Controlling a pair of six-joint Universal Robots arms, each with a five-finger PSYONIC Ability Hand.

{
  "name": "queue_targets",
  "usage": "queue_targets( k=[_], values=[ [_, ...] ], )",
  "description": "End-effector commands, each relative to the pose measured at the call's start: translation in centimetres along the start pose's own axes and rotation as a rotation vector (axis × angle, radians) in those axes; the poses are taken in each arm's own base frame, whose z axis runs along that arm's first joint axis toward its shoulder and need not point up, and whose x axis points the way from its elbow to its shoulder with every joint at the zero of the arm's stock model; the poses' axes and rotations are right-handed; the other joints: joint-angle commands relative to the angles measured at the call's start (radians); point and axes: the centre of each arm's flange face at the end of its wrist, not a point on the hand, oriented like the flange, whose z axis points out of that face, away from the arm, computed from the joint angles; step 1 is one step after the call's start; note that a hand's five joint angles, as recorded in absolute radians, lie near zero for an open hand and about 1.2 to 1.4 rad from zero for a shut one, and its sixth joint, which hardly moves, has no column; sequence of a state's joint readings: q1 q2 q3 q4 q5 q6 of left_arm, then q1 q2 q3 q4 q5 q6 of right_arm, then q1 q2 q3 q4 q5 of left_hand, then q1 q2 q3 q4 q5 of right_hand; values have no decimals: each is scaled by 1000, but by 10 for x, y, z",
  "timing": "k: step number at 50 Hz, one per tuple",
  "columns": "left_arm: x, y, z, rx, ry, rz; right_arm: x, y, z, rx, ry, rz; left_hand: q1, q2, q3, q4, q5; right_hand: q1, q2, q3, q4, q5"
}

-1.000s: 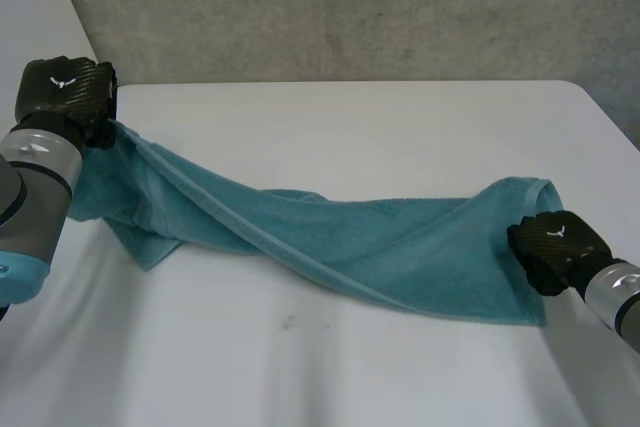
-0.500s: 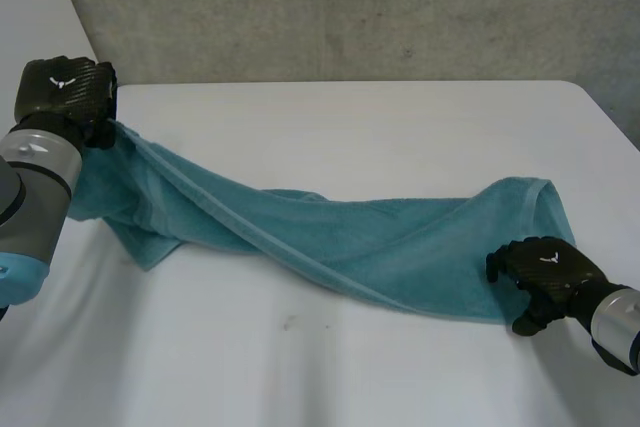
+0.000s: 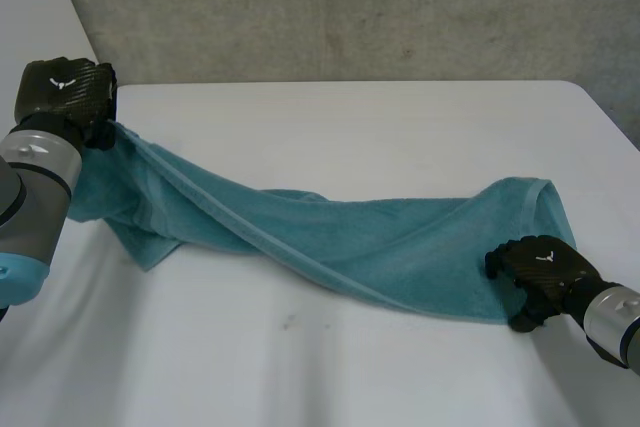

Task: Fold the laundry

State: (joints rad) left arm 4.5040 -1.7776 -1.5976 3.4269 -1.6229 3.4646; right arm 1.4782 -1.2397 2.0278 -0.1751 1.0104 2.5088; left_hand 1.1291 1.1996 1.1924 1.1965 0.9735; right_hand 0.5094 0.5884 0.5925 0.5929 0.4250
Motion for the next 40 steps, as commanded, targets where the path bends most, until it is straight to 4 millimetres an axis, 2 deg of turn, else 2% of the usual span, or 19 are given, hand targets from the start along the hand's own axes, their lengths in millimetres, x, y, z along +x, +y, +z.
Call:
queue_targets(
  k=[1,25,33,37,40],
  values=[
    [0,0,0,0,0,1,2,2,4,0,8,-27,267,197,204,200,248,183,104,100,100,93],
    [-1,-1,0,3,-2,1,21,-4,18,16,70,-60,267,197,204,200,248,192,113,109,109,102],
    [0,-1,0,3,-1,0,19,-8,22,32,62,-78,267,197,204,200,248,207,128,124,123,117],
    [-1,-1,1,3,-2,1,20,-9,24,38,64,-83,267,197,204,200,248,280,201,197,196,190],
    [-1,0,1,1,-2,1,19,-11,25,48,62,-92,267,197,204,200,248,427,347,343,343,336]
  ],
)
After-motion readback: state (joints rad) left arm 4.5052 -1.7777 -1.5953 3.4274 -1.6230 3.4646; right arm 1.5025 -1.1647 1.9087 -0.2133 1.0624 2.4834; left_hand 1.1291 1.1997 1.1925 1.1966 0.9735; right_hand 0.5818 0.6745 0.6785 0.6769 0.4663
